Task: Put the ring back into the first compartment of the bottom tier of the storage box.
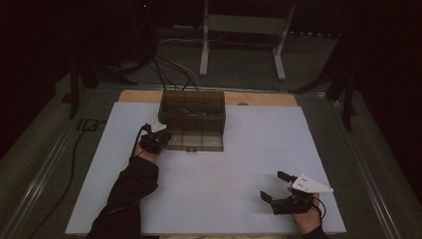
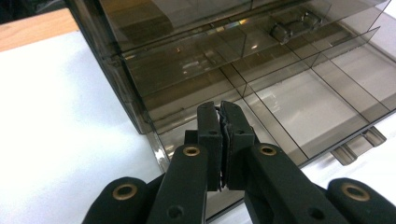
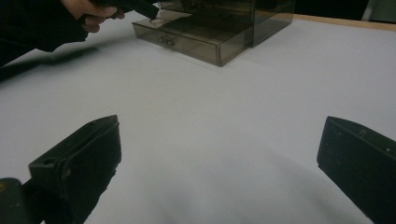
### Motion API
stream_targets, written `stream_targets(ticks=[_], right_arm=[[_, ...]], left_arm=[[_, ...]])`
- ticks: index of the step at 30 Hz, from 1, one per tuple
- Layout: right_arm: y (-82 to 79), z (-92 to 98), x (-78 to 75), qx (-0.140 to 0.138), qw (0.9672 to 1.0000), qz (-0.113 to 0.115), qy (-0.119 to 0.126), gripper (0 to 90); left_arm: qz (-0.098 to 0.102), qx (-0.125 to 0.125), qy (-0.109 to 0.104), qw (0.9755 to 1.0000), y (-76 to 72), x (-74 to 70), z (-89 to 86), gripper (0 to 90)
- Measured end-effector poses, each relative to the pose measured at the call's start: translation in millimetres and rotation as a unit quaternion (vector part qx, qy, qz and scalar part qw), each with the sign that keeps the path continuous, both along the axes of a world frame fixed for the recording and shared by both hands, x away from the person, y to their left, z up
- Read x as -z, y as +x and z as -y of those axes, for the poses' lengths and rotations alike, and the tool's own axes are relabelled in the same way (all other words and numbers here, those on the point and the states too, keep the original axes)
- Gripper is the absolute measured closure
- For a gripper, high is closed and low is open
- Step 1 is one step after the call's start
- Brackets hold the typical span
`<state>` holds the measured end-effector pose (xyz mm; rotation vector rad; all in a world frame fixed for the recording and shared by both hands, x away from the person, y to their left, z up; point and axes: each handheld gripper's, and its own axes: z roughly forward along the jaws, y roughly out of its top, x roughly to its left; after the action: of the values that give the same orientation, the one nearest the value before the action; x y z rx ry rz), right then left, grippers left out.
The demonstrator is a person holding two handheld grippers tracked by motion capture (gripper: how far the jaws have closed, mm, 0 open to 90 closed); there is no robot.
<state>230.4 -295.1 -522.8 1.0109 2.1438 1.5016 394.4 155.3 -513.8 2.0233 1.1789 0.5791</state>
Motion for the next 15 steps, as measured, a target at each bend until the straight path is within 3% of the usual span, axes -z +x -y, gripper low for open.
stream_targets(ticks=[4, 7, 10, 15], right_arm=[[0.2, 0.3, 0.2, 0.001, 1.0000, 0.000, -0.001, 0.0], [-0.1, 0.1, 0.2, 0.000, 1.0000, 0.000, -0.001, 0.0], [-0.2, -0.3, 0.3, 0.000, 1.0000, -0.002, -0.001, 0.0], [0.1, 0.0, 0.3, 0.000, 1.0000, -0.001, -0.001, 0.0]], left_arm=[[-0.001, -0.002, -0.004, 1.0000, 1.3, 1.7, 1.0, 89.4], [0.019, -0.007, -0.034, 0.9992, -0.7, -0.9, -2.7, 87.1], [0.029, -0.025, -0.028, 0.9988, -2.2, -5.2, -4.3, 68.4], [0.023, -0.027, -0.037, 0.9987, -3.6, -9.2, -7.4, 64.8]])
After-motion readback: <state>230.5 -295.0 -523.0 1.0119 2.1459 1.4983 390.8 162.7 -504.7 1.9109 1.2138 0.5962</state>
